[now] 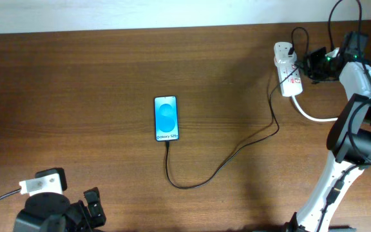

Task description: Plug charger to phone and switch on socket

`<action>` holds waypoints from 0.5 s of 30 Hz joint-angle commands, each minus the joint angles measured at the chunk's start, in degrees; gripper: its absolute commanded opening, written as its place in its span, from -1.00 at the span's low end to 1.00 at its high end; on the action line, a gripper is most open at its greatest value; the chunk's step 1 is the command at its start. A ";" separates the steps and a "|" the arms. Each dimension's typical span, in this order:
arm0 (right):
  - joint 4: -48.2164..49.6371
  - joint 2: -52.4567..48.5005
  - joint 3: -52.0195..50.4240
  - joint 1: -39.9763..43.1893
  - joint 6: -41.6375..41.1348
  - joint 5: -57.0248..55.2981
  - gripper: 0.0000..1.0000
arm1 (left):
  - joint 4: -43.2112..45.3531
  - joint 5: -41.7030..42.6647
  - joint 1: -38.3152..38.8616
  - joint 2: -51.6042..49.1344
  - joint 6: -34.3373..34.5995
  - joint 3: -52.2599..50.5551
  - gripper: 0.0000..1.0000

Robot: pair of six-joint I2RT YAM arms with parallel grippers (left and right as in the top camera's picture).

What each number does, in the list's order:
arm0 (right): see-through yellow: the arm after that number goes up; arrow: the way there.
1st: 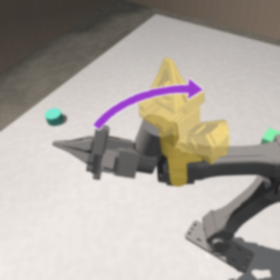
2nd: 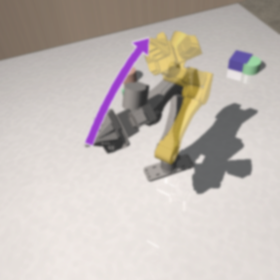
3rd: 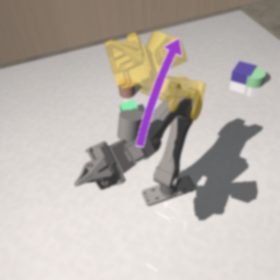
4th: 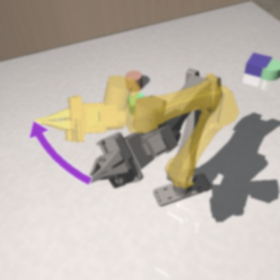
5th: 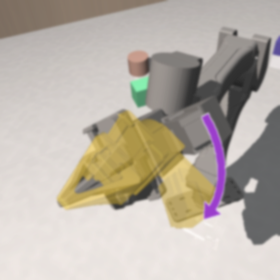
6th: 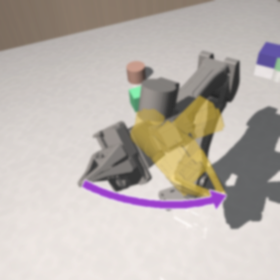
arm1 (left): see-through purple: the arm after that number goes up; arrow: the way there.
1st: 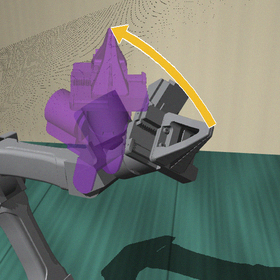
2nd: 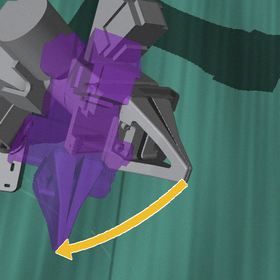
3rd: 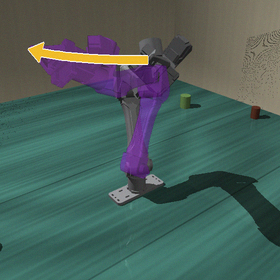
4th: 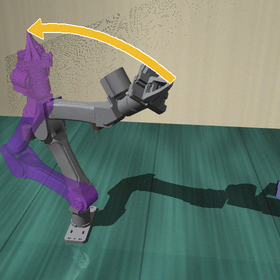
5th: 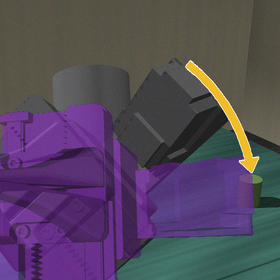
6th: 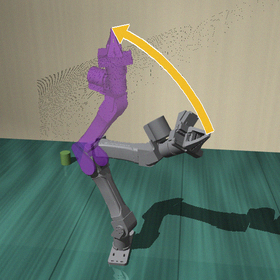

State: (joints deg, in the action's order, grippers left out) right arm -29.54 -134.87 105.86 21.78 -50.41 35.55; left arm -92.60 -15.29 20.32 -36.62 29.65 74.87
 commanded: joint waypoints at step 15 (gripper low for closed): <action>1.18 -4.55 0.44 -0.76 -1.09 -0.81 -0.91 | -0.07 -0.81 0.31 0.22 0.52 -0.15 0.99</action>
State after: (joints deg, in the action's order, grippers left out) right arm -28.51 -136.97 105.86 21.87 -51.05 34.59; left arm -92.60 -15.29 20.32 -36.62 29.65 74.87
